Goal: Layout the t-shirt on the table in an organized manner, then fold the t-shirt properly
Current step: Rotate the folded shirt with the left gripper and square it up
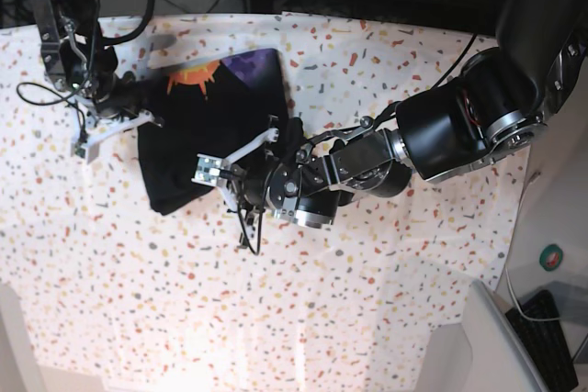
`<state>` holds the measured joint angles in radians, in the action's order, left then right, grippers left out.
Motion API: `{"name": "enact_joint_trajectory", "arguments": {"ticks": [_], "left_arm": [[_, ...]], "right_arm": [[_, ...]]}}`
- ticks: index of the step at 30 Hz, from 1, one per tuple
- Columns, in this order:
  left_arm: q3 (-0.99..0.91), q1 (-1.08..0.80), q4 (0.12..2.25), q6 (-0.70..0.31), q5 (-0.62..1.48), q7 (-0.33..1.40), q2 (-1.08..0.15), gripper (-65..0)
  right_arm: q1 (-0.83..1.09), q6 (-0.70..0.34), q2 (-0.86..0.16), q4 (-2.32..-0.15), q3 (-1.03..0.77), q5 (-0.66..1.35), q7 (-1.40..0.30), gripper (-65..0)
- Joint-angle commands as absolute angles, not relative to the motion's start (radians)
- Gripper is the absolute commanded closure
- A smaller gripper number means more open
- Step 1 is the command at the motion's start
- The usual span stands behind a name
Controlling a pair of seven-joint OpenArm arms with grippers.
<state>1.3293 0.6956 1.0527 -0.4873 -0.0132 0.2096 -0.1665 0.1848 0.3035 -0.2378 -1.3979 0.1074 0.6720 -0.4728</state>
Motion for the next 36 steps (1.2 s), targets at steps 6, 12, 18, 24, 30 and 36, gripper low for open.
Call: {"name": "enact_joint_trajectory", "arguments": {"ticks": [6,12,18,24,30,36], "left_arm": [[1.319,0.725,0.978,-0.476,-0.007,0.157,-0.119,0.0],[1.276,0.713,0.966,-0.479,-0.007,0.157,-0.099,0.0],[1.202,0.702,0.97,-0.483,-0.008,0.165,-0.094,0.0],[1.207,0.699,0.974,-0.483,-0.008,0.228,-0.094,-8.2],[1.199,0.707,1.004,-0.484,-0.007,0.263,-0.096,-31.9],[1.082,0.7,1.021,-0.484,-0.007,0.263,-0.094,-51.5]], "right_arm": [[0.22,0.328,-0.246,-1.455,0.16,0.673,-0.472,0.0],[0.237,0.328,-0.245,-1.455,0.159,0.673,-0.472,0.0],[0.236,0.328,-0.249,-1.455,0.157,0.673,-0.472,0.0],[0.232,0.328,-0.251,-1.454,0.157,0.674,-0.472,0.0],[0.232,0.328,-0.252,-1.454,0.157,0.674,-0.472,0.0],[0.232,0.328,-0.252,-1.454,0.157,0.674,-0.469,0.0]]}}
